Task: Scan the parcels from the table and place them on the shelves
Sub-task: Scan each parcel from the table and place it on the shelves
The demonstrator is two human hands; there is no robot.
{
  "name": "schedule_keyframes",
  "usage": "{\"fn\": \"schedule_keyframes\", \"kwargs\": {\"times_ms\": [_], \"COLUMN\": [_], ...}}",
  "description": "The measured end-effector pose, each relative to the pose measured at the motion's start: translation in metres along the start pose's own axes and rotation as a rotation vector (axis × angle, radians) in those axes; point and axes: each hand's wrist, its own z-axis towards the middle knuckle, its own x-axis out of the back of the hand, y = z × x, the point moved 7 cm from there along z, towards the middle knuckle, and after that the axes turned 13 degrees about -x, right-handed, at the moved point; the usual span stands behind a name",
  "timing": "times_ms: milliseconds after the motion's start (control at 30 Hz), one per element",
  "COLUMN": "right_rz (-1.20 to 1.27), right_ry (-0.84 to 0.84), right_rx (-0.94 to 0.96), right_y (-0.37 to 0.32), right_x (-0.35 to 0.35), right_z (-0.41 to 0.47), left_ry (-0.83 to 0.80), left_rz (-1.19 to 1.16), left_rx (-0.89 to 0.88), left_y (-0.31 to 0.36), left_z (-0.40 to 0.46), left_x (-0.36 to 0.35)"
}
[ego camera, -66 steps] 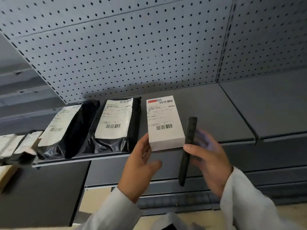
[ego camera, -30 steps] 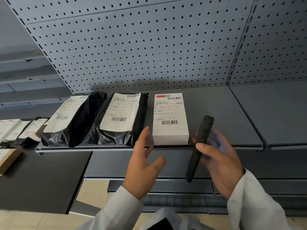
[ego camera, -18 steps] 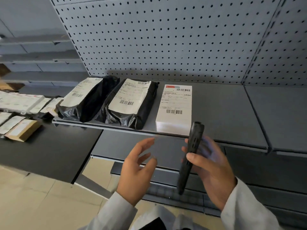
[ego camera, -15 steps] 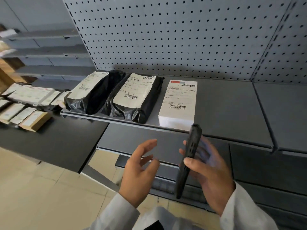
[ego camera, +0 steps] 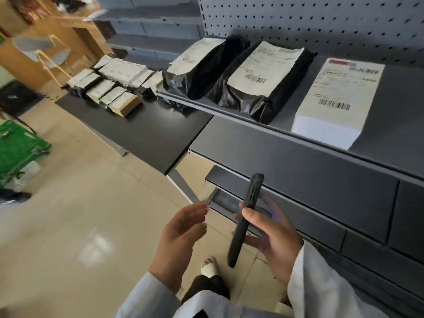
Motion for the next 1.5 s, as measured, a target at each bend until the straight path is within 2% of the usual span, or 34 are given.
{"fn": "schedule_keyframes", "kwargs": {"times_ms": [200,500,867,1033,1100,1333,1500], "right_rz": [-0.151,-0.1,-0.117,-0.158,-0.141,0.012,0.067], "right_ry": [-0.072,-0.127,-0.193,-0.21,-0.203,-0.193,-0.155], "right_rx": [-0.05,-0.156,-0.318,-0.33,-0.33,-0.339,-0.297], "right_y": [-0.001,0.013,0.018,0.002,-0.009,-0.054,-0.08], "right_x": [-0.08,-0.219,-0.316,-0.369,-0.389,-0.442,-0.452], "right_z": [0.041,0.108,0.204,0.277,0.306,0.39,0.433], "left_ry": [0.122,0.243,0.368,0.419,0.408,0.221,0.099], "left_rz": [-0.122,-0.225,-0.264,-0.201,-0.162,0.012,0.146], "left_rx": [-0.011,0.007,0.152,0.132,0.131,0.115,0.08], "left_y": [0.001,-0.022,-0.068,-0.059,-0.049,-0.011,-0.018], "left_z": [0.039,0.087,0.138,0.199,0.231,0.369,0.46], "left_x": [0.08,0.224,0.312,0.364,0.381,0.407,0.407]}}
